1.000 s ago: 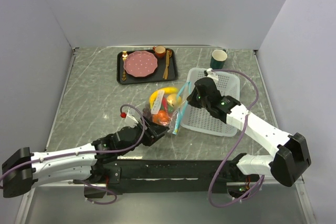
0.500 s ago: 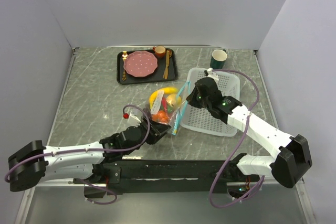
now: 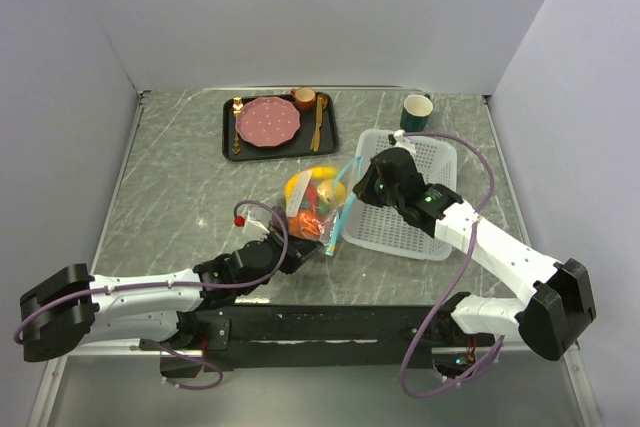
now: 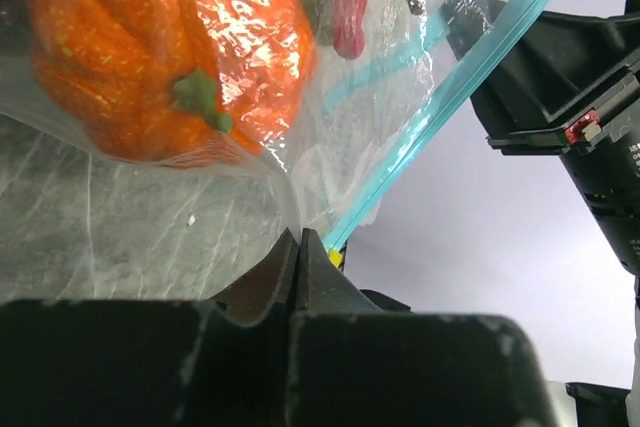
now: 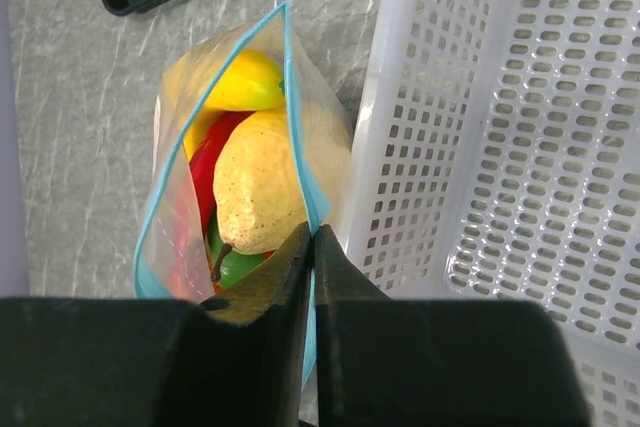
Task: Place the food in the zip-top bag and seal the zipper
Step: Adjust the zipper food storage bag at the center of the board, then zip the zipper food storage bag at the center of the board.
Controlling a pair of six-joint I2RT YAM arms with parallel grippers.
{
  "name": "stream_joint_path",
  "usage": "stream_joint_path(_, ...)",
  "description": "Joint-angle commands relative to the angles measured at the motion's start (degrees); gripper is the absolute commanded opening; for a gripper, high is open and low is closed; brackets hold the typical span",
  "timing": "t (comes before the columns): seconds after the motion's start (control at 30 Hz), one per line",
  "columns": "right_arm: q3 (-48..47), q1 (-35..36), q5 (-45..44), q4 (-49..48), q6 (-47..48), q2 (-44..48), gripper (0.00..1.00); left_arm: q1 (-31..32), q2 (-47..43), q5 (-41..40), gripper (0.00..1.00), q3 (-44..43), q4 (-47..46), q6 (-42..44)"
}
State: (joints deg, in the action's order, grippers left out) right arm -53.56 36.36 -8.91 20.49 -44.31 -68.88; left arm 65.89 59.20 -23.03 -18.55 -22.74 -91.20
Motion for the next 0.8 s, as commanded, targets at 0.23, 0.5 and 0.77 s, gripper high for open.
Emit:
stream_joint_path(0.23,1.96,-0.32,-6.22,4.91,-2.18,14.55,0.66,0.21,-4.00,-2.99,0.01,-0.97,1.47,1.64)
stream_joint_path(0.5,15.23,8.71,8.29,-4.91,-13.93,21.86,0.42,0.12,-7.43,-4.04,0.01,-1.41,3.67,3.40)
stream_joint_path(0.77,14.19,19.45,4.87,-8.62,-18.79,14.57,0.43,0.12,-8.14,-3.96,0.01,-1.05,4.55,3.04)
